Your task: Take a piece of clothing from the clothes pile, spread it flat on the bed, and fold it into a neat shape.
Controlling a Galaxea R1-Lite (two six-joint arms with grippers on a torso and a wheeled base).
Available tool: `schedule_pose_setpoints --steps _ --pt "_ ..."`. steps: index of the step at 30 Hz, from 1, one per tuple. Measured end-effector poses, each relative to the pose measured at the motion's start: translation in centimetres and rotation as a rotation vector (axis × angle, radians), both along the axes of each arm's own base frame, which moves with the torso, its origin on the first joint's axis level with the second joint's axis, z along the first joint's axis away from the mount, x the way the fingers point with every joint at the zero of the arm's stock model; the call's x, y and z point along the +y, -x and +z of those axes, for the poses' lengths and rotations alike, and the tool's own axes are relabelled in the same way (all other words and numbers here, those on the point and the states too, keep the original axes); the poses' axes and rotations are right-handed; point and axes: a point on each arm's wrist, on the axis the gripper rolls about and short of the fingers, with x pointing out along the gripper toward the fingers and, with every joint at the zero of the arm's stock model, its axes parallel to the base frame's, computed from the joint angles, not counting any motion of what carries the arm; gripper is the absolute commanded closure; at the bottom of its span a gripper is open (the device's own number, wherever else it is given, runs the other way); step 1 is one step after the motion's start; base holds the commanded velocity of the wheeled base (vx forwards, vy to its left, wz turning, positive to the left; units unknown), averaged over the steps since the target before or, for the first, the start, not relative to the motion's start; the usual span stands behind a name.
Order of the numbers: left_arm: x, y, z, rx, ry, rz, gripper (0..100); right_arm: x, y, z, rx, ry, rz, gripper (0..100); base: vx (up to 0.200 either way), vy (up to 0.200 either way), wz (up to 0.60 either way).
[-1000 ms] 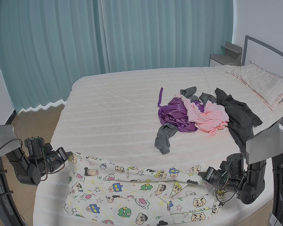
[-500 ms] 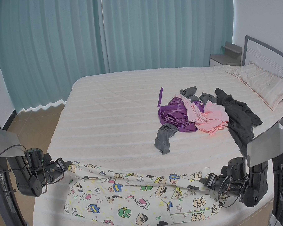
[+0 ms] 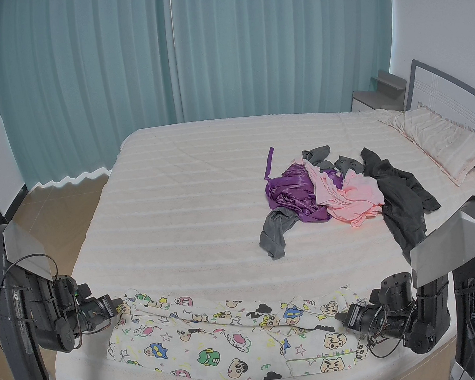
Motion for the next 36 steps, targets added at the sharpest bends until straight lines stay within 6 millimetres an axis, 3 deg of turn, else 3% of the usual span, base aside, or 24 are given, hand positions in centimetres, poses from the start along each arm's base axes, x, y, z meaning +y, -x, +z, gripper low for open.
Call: schedule_pose_setpoints --steps 23,24,25,26,36 --pt "0.4 2.3 -0.8 0.084 -0.021 -0.006 100 -0.6 1.7 -0.6 0.059 0.069 0.034 100 0.0 0.0 0.0" --pt "0.4 2.3 -0.8 0.085 -0.02 -0.006 0 -0.6 1.7 -0.6 0.06 0.073 0.037 100 0.0 0.0 0.0" --pt "0.3 2.3 -0.8 0.085 -0.02 -0.006 0 -0.7 1.8 -0.6 0.06 0.078 0.04 100 0.0 0.0 0.0" --pt "0.3 2.3 -0.8 0.087 -0.02 -0.005 0 -0.7 1.9 -0.6 0.061 0.082 0.043 0 0.0 0.0 0.0" --pt "1.3 2.6 0.0 0.064 -0.013 0.026 0 -0.7 2.0 -0.6 0.062 0.091 0.039 0 0.0 0.0 0.0"
